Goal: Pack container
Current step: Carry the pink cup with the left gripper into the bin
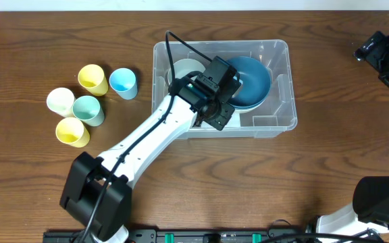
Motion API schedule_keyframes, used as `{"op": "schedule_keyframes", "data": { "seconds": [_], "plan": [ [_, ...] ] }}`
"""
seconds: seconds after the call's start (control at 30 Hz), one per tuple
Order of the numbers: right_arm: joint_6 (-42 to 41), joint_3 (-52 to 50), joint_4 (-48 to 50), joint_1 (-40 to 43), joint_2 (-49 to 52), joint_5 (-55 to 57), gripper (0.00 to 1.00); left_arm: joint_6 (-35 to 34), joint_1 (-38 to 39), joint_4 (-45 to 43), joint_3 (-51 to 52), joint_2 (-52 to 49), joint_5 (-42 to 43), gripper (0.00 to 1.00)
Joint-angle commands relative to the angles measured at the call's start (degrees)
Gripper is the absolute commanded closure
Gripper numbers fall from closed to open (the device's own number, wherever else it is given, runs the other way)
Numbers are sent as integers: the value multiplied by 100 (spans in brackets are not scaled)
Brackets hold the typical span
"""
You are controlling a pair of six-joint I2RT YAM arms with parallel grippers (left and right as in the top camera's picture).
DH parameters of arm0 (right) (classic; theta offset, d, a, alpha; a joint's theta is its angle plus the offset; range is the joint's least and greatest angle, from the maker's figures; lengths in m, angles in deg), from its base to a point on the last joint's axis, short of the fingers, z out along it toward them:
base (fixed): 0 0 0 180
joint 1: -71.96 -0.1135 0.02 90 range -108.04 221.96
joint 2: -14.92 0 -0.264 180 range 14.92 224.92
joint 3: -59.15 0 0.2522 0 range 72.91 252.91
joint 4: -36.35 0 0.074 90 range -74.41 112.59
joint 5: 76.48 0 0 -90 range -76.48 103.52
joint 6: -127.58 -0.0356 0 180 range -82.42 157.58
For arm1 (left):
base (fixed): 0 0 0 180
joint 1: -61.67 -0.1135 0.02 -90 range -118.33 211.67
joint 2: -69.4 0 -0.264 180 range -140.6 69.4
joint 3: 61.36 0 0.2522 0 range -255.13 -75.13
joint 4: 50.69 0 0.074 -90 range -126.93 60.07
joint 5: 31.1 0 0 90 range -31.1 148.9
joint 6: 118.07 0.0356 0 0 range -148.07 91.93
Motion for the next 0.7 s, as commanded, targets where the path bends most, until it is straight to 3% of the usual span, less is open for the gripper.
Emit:
{"op": "schedule_keyframes", "data": {
  "seconds": [0.0, 0.33, 0.43, 0.6, 0.67],
  "plan": [
    [-63, 66, -9, 22, -98, 33, 1, 2, 9, -7, -63, -205, -9, 94],
    [-63, 66, -9, 22, -98, 33, 1, 20, 9, -146, -63, -529, -9, 93],
    [-63, 66, -9, 22, -98, 31, 1, 17, 9, -214, -63, -535, -9, 83],
    [-63, 66, -9, 22, -98, 33, 1, 15, 7, -170, -66, -520, -7, 40],
    [-63, 66, -9, 22, -98, 33, 1, 15, 4, -109, -66, -474, -9, 33]
  ]
}}
